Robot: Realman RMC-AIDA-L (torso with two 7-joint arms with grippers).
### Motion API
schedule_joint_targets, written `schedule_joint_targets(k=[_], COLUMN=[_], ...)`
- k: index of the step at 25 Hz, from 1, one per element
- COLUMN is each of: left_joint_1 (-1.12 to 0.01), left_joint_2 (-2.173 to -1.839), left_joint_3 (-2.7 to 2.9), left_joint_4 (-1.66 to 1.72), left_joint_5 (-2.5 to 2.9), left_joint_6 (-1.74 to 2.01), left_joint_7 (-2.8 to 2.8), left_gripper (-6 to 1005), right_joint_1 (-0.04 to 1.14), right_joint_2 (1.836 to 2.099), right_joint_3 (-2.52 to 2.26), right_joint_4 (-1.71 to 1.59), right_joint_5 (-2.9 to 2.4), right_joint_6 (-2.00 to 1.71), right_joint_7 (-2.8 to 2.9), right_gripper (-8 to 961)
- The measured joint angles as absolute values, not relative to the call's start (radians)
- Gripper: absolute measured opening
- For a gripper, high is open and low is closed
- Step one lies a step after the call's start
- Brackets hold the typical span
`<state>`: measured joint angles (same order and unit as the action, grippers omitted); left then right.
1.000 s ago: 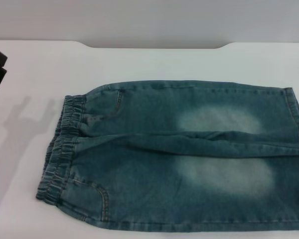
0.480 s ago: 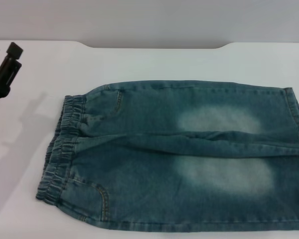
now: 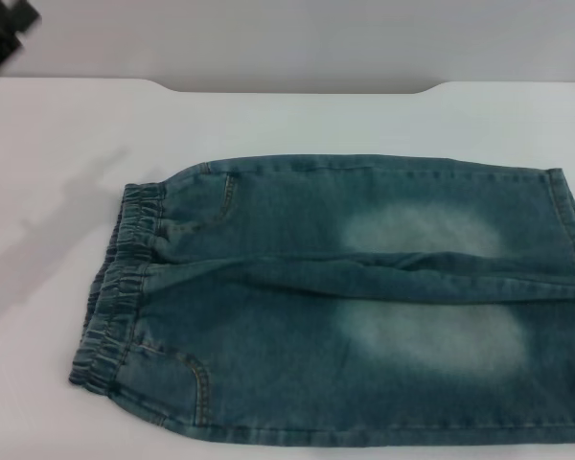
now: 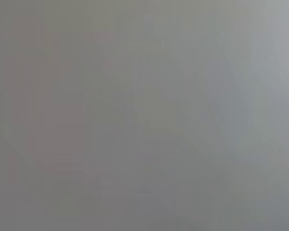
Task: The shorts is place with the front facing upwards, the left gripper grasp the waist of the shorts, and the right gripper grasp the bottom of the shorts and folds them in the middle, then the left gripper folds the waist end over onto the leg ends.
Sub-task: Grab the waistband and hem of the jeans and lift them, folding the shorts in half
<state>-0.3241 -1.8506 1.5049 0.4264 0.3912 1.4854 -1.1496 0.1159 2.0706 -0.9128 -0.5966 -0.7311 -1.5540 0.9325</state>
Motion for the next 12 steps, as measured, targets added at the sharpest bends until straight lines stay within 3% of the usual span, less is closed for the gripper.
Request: schedule_joint_targets(k=[3,6,12], left_joint_1=[-0.331,-0.334,-0.315], left_joint_2=[-1.792,-1.768,-1.756], left_joint_3=[1.363,1.219,1.059], left_joint_4=[0.494,0.540,0.651], left_joint_5=[0.561,0.750,1.037], left_joint_6=[1.542,1.591,1.671], left_joint_7=[-1.295,-1.413,-1.573], left_gripper=[716,714,710], right_joint_1=[0.093,0.105,0.149], right_joint_2=[2.070,2.054,2.009], right_joint_3=[-0.859,-0.762,-0.549], right_joint_4=[-0.708,-0.779,-0.904], right_joint_5=[-0.828,-0.987,-1.272], right_joint_6=[-1.572,-1.673,-1.850], right_joint_7=[1.120,1.384,1.742], right_gripper=[476,476,476])
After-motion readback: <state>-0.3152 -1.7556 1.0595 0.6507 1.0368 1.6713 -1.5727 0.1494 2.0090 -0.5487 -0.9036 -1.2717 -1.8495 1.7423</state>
